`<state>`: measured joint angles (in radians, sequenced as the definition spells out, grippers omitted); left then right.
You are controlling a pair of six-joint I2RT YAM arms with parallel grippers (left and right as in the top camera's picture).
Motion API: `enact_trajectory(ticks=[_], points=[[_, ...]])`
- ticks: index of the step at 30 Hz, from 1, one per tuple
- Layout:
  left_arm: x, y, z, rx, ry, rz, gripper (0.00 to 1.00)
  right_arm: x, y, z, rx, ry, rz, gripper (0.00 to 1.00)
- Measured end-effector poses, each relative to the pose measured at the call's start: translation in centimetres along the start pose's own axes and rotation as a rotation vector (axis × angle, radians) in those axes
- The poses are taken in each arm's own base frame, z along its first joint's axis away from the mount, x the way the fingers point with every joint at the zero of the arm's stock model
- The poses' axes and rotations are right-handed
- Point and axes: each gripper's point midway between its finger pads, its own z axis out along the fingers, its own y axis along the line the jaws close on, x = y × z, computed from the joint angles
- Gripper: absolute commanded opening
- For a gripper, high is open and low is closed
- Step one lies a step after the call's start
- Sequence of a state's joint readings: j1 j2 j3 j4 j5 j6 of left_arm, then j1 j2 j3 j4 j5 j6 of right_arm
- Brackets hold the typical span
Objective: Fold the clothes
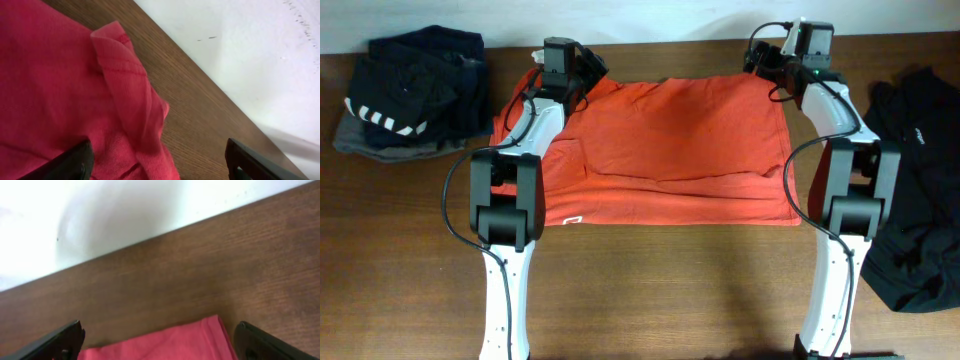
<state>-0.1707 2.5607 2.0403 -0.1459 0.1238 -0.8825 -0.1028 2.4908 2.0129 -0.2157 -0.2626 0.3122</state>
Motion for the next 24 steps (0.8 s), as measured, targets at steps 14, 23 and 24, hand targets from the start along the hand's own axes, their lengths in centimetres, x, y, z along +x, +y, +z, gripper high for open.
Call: enact_trajectory(ticks=[14,23,24], points=[[0.1,0.1,0.0,-0.007,0.006,0.006,0.84,0.9,-1.8,1.1,0.070,-0.002,0.011,0.98],[0.1,0.1,-0.1,-0.007,0.006,0.006,0.84,2.0,-2.9,2.0,0.102,0.010,0.015,0.89],[0.1,0.0,-0.1,-0.007,0.006,0.006,0.84,2.0,-3.0,2.0,0.106,0.010,0.015,0.88]])
